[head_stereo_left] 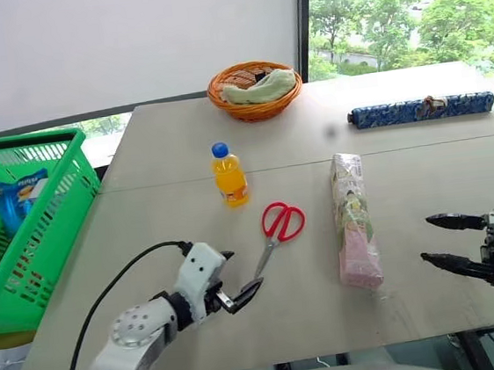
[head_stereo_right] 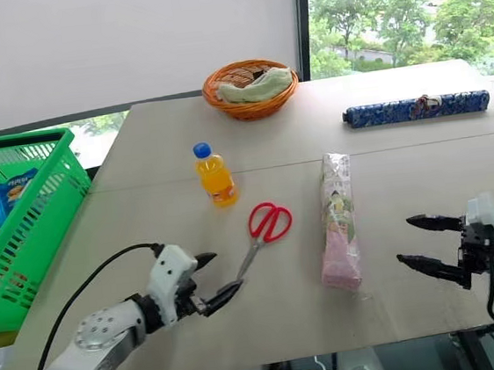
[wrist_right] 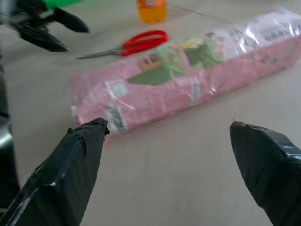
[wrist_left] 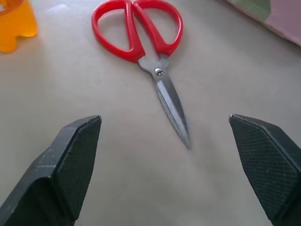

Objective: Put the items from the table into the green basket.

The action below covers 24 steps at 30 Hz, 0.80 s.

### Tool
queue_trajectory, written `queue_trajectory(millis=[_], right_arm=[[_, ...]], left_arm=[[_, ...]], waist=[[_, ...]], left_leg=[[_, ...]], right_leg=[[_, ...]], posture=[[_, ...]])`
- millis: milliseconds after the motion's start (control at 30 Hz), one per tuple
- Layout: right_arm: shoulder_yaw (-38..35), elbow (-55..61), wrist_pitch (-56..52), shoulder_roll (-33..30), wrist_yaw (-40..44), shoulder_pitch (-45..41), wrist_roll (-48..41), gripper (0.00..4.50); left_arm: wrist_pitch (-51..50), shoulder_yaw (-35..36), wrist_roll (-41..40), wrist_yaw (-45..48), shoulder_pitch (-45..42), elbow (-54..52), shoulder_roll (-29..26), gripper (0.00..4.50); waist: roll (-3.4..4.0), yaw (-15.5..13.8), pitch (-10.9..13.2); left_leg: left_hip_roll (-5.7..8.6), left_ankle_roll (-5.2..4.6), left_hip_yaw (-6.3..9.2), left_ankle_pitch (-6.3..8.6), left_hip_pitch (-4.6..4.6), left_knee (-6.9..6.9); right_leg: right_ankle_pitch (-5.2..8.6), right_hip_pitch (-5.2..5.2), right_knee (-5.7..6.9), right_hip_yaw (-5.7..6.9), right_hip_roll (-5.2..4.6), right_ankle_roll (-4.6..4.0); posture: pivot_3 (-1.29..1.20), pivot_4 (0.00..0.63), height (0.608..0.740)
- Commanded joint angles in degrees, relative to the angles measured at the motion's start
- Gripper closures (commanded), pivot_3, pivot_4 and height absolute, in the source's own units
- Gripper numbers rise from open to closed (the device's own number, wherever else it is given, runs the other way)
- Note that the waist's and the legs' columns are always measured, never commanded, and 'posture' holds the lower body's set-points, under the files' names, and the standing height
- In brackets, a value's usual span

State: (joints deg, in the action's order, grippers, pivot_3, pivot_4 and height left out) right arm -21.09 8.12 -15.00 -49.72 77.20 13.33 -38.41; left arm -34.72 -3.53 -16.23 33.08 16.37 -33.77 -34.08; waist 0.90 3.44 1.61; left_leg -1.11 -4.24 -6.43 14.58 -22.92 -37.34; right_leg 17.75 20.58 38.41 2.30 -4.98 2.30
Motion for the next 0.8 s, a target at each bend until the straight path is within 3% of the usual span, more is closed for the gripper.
queue_trajectory(millis=[33, 333, 467, 667, 800], right_arm=[[-3.75, 9.96, -7.13, -1.93, -1.43, -0.93, -8.93, 0.00], [-7.82, 29.37, -19.96, -6.44, -9.64, -1.09, -23.86, 0.00], [-10.24, 31.80, -21.78, -7.12, -11.35, -0.15, -25.51, 0.00], [-11.97, 31.44, -22.77, -7.58, -11.28, 0.47, -25.17, 0.00], [-11.66, 31.48, -23.23, -7.69, -12.09, -0.54, -25.80, 0.00]], left_arm=[[-5.52, -1.00, 1.01, -5.87, -1.97, -3.33, 3.08, 0.02], [-11.71, -9.45, 5.40, -11.74, -8.19, -4.33, 7.18, 0.02], [-12.34, -12.76, 7.22, -12.70, -8.81, -3.40, 7.65, 0.02], [-9.64, -18.28, 12.90, -14.20, -9.61, -1.10, 7.00, 0.02], [-11.57, -18.50, 14.23, -16.30, -7.11, -1.16, 7.99, 0.96]], waist=[[-0.08, 0.03, 0.04], [-0.46, 0.02, 0.29], [-0.86, 0.77, 0.56], [-0.79, 0.79, 0.60], [-0.73, 0.75, 0.77]], left_leg=[[-0.01, 0.00, 0.01, 0.00, 0.01, 0.00], [0.01, 0.00, 0.00, 0.00, -0.02, -0.03], [0.04, 0.00, 0.00, 0.01, -0.04, -0.06], [0.04, -0.01, -0.01, 0.01, -0.05, -0.01], [0.06, -0.02, -0.01, 0.01, -0.04, -0.02]], right_leg=[[0.00, -0.01, 0.00, 0.00, 0.01, 0.00], [0.00, -0.01, -0.01, 0.00, -0.06, 0.00], [0.00, -0.01, -0.02, -0.03, -0.08, -0.01], [0.00, -0.02, -0.15, -0.03, -0.09, -0.01], [-0.01, -0.12, -0.27, -0.03, -0.14, -0.02]], posture=[[-0.16, 0.000, 0.740], [-0.24, 0.024, 0.740], [-0.25, 0.032, 0.740], [-0.27, 0.039, 0.740], [-0.27, 0.053, 0.740]])
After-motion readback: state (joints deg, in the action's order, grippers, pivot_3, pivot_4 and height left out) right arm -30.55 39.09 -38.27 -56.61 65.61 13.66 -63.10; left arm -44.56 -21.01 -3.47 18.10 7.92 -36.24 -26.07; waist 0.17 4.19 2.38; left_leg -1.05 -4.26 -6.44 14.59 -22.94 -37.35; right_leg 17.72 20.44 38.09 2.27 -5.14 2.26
